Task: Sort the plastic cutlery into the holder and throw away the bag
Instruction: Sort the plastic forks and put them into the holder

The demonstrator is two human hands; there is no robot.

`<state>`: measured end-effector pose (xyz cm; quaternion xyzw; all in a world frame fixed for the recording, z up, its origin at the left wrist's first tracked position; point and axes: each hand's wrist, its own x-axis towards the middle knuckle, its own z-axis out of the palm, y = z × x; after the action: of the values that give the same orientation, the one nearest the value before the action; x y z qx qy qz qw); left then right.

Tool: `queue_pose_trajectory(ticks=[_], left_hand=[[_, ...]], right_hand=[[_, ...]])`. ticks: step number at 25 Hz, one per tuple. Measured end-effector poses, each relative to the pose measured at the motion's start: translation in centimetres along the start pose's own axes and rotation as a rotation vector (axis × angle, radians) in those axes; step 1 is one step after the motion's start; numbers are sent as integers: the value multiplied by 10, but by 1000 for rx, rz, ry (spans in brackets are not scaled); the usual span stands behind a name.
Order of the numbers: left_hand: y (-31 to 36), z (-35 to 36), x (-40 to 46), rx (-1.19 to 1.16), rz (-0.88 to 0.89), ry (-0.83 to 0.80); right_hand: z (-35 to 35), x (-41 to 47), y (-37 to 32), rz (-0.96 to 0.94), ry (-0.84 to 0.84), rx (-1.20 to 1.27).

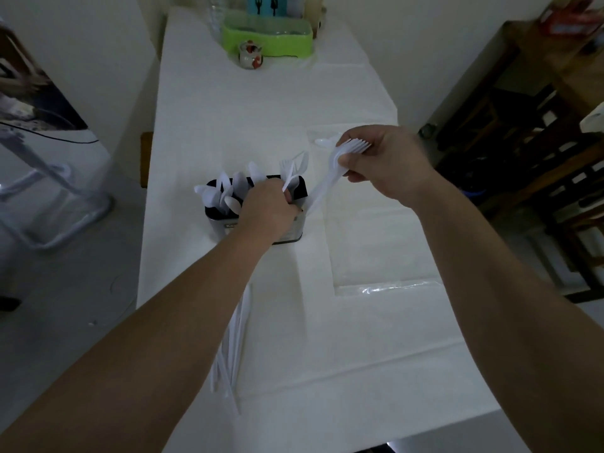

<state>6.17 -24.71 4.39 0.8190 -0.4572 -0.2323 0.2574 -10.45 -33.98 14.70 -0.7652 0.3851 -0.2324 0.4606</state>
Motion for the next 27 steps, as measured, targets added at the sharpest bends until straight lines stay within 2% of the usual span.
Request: queue_pose_trajectory(ticks=[5, 15, 21, 27], left_hand=[[4, -9, 12, 5, -76, -88], [10, -16, 16, 53, -136, 47], [-1, -14, 19, -260, -214, 64], [-8, -26, 13, -582, -279, 47]], right_hand=[[-6, 5, 0, -8, 8, 31], [24, 26, 17, 3, 18, -40], [62, 31, 28, -88, -6, -327], [72, 32, 29, -74, 16, -372]])
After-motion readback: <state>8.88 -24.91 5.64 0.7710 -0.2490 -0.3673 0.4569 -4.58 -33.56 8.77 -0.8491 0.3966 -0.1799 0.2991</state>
